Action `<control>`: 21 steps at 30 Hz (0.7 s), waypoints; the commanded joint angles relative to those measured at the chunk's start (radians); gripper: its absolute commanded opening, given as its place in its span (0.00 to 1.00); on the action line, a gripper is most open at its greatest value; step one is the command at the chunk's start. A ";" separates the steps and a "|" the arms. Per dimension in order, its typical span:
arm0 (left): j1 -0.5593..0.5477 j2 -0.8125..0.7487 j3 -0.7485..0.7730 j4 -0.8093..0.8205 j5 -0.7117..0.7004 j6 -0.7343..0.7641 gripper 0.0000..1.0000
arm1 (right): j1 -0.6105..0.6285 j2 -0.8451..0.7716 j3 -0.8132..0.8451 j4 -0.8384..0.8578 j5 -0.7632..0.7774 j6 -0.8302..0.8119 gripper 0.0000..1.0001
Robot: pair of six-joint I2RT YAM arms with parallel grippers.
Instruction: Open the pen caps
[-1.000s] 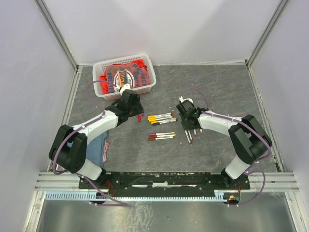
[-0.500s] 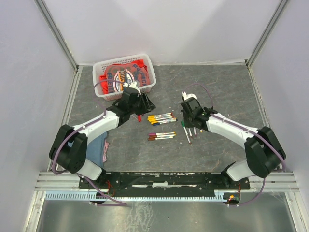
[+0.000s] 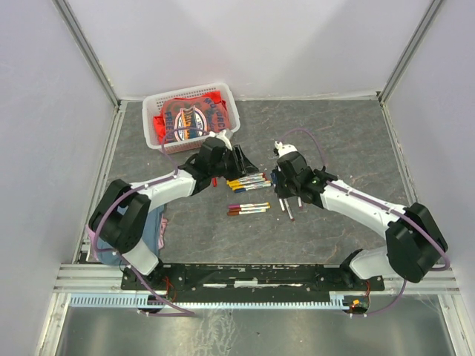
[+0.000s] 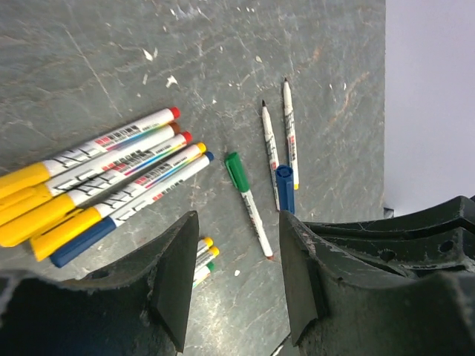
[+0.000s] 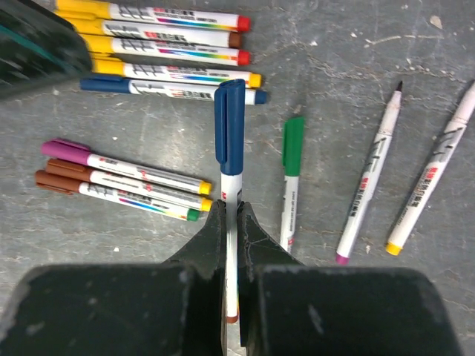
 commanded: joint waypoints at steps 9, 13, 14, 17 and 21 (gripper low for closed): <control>-0.050 0.059 0.054 0.111 0.075 -0.089 0.54 | 0.061 -0.014 0.026 0.098 -0.026 0.039 0.01; -0.056 0.070 0.056 0.111 0.073 -0.091 0.54 | 0.076 -0.011 0.037 0.100 -0.021 0.038 0.01; -0.058 0.074 0.057 0.111 0.072 -0.092 0.54 | 0.079 -0.010 0.040 0.100 -0.019 0.038 0.01; -0.065 0.085 0.060 0.116 0.074 -0.096 0.54 | 0.087 -0.006 0.048 0.100 -0.014 0.038 0.01; -0.073 0.093 0.066 0.117 0.076 -0.097 0.54 | 0.094 0.004 0.054 0.104 -0.010 0.039 0.01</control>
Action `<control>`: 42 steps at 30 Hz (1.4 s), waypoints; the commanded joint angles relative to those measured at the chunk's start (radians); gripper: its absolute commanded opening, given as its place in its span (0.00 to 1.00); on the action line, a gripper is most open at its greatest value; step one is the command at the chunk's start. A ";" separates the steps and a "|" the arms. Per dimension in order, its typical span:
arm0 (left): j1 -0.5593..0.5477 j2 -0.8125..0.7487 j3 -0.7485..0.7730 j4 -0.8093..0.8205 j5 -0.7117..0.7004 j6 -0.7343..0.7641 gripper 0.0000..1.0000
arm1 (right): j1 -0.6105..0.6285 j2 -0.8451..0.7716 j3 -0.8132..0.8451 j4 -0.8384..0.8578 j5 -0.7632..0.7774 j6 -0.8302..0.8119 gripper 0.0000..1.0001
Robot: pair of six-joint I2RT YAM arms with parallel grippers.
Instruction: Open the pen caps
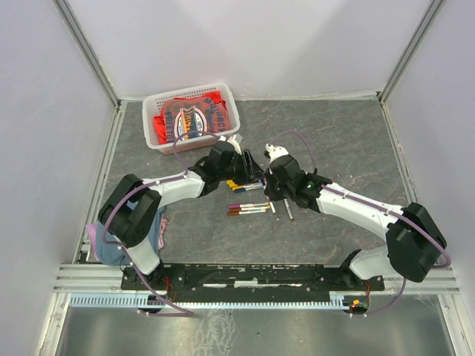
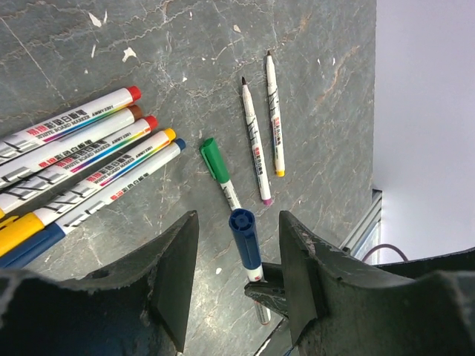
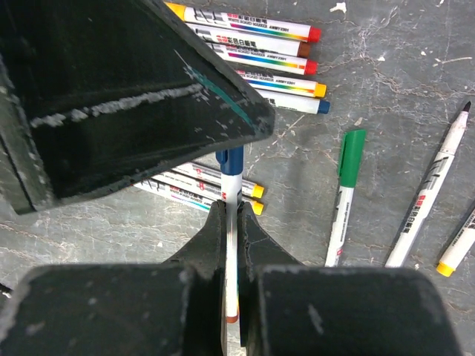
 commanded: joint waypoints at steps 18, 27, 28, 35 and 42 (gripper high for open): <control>-0.018 0.020 0.031 0.087 0.051 -0.048 0.09 | 0.020 0.002 0.056 0.043 0.060 0.016 0.01; -0.018 -0.005 0.013 0.127 0.063 -0.036 0.03 | 0.020 -0.064 0.000 0.070 0.066 0.030 0.29; -0.018 -0.009 0.015 0.128 0.067 -0.032 0.03 | 0.020 -0.070 -0.008 0.072 0.065 0.029 0.31; -0.014 -0.017 0.015 0.168 0.108 -0.046 0.03 | 0.013 -0.101 -0.062 0.108 0.041 0.038 0.35; 0.016 -0.010 -0.031 0.316 0.192 -0.143 0.03 | -0.018 -0.116 -0.097 0.155 -0.016 0.053 0.30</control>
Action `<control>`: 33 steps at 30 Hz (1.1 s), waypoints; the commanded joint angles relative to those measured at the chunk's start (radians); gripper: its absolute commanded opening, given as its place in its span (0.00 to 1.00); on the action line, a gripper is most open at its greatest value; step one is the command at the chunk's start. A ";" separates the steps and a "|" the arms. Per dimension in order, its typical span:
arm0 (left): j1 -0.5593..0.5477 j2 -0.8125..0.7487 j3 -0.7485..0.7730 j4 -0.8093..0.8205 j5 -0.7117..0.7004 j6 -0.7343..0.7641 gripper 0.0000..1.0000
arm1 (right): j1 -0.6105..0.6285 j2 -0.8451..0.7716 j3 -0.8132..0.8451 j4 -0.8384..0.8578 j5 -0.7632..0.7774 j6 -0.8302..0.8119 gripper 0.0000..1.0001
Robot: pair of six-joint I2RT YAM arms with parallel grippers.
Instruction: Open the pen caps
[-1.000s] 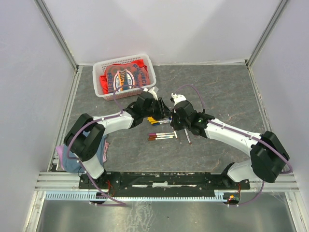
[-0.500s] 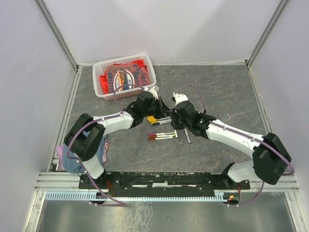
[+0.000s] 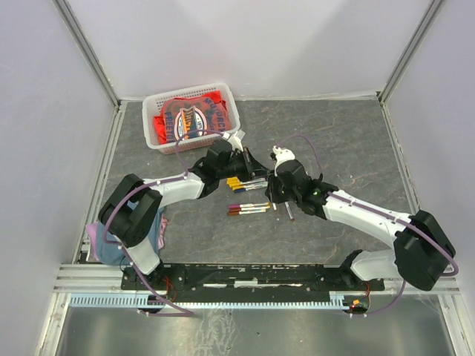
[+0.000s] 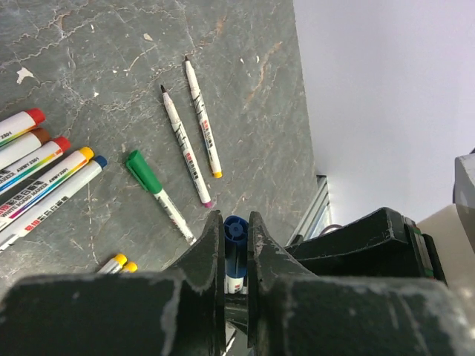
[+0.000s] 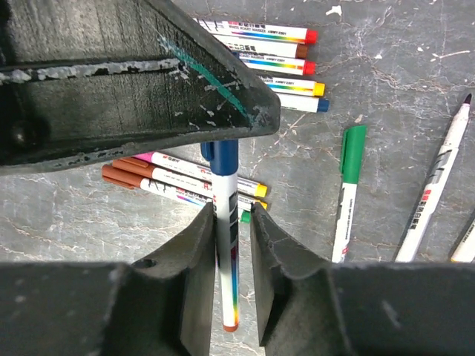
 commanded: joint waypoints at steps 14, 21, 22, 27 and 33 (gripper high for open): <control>0.035 0.014 0.134 -0.128 -0.227 0.000 0.03 | -0.043 0.046 0.047 -0.056 0.078 -0.046 0.01; 0.035 0.079 0.377 -0.349 -0.381 0.055 0.03 | -0.006 0.075 0.072 -0.146 0.237 -0.077 0.01; 0.036 0.080 0.390 -0.362 -0.396 0.062 0.03 | -0.004 0.073 0.068 -0.149 0.248 -0.077 0.01; 0.039 0.077 0.394 -0.327 -0.396 0.074 0.03 | -0.005 0.027 0.012 -0.075 0.221 -0.063 0.01; 0.080 0.056 0.343 -0.334 -0.315 0.180 0.03 | -0.042 -0.049 -0.013 -0.080 0.170 -0.064 0.01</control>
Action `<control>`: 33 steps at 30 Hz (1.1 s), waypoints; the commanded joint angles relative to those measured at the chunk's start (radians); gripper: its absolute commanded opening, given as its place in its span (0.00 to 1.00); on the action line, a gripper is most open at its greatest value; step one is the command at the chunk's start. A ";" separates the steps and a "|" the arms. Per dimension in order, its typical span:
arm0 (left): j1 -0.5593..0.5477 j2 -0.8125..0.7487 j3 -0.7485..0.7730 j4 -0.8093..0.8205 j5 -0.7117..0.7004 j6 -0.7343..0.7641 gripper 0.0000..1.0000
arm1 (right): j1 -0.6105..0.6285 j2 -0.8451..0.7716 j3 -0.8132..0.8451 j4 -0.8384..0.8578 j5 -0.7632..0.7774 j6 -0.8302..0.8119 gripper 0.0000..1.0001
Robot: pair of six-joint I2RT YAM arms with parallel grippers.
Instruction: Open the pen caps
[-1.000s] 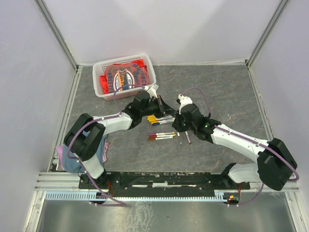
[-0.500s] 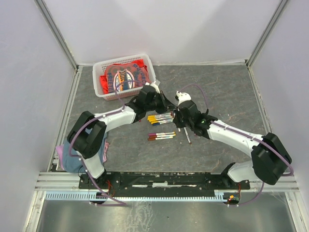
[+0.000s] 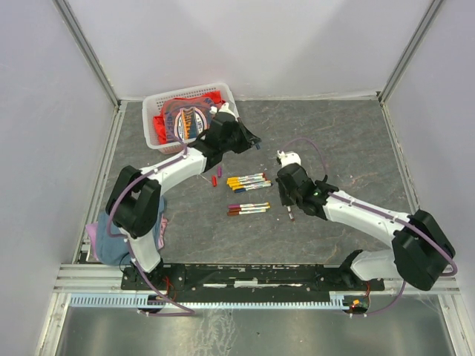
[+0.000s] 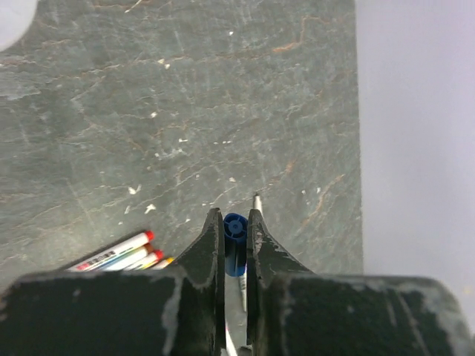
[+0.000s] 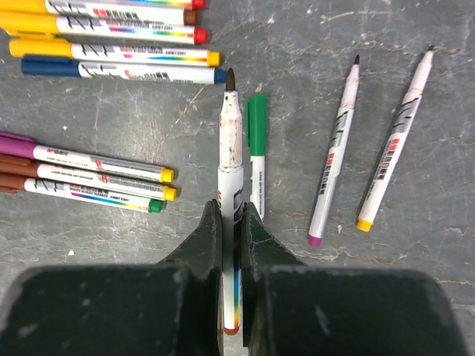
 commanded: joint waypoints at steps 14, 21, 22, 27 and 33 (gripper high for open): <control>0.031 -0.109 -0.178 -0.265 -0.304 0.279 0.03 | -0.158 0.012 0.044 -0.050 0.002 -0.011 0.07; 0.030 -0.150 -0.220 -0.323 -0.362 0.311 0.03 | -0.184 0.045 0.050 -0.042 -0.016 -0.014 0.09; 0.031 -0.154 -0.224 -0.331 -0.369 0.315 0.03 | -0.186 0.051 0.050 -0.037 -0.019 -0.014 0.10; 0.031 -0.164 -0.239 -0.347 -0.373 0.324 0.05 | -0.189 0.084 0.055 -0.023 -0.029 -0.010 0.12; 0.031 -0.136 -0.238 -0.355 -0.371 0.336 0.09 | -0.196 0.128 0.067 -0.006 -0.041 -0.010 0.15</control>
